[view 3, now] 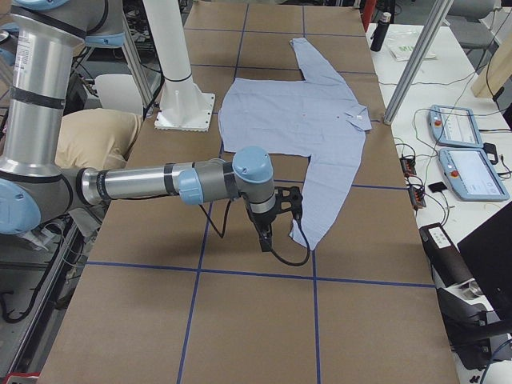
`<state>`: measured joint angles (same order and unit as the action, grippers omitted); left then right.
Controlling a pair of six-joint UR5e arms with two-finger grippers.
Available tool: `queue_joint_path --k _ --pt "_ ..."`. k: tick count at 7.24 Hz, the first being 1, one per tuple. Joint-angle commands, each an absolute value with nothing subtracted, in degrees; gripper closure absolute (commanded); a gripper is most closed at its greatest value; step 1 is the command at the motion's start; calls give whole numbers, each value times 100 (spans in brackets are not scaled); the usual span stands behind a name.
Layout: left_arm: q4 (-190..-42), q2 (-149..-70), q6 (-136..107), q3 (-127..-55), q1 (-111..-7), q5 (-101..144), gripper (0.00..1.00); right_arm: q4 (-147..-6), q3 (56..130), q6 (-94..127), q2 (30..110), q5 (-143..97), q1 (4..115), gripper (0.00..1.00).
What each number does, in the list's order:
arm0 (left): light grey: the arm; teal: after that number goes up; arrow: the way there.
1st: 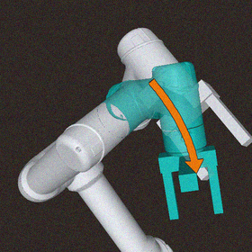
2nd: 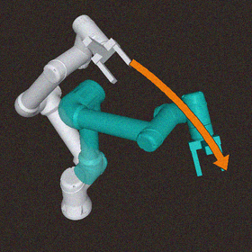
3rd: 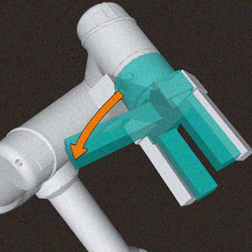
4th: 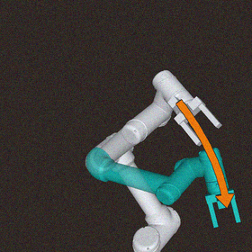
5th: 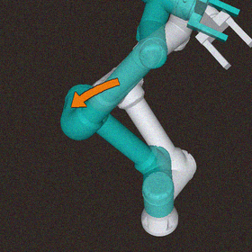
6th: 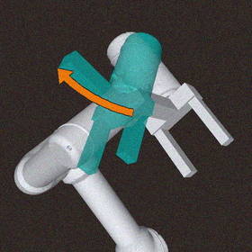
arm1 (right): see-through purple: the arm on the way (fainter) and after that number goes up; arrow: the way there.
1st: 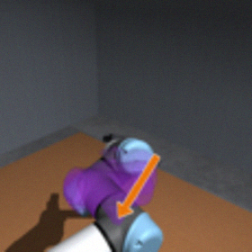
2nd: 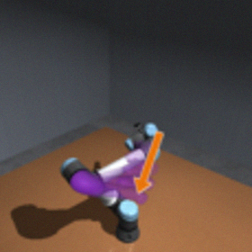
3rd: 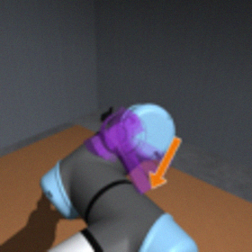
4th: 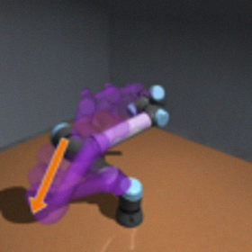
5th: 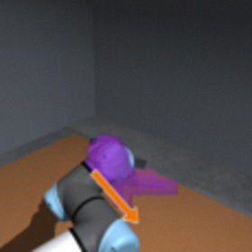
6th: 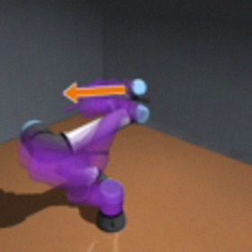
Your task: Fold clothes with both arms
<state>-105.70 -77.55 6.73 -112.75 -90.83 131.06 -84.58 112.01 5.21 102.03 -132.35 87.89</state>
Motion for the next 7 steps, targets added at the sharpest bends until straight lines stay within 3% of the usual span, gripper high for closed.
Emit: queue_joint_path --k 1,2,4,7 --pt "-11877 -7936 659 -11119 -9079 13087 0 -8464 11189 519 9810 -13254 8789 0" --pt "-11987 -8137 659 -10909 -9079 13139 0 -8307 11110 475 9800 -13219 8789 0" --pt "-12085 -8174 677 -10802 -9079 13148 0 -6348 10078 579 9800 -13245 8702 0" --pt "-12085 -8174 686 -10819 -9079 13148 0 -4883 9126 2797 9336 -12949 7712 0"
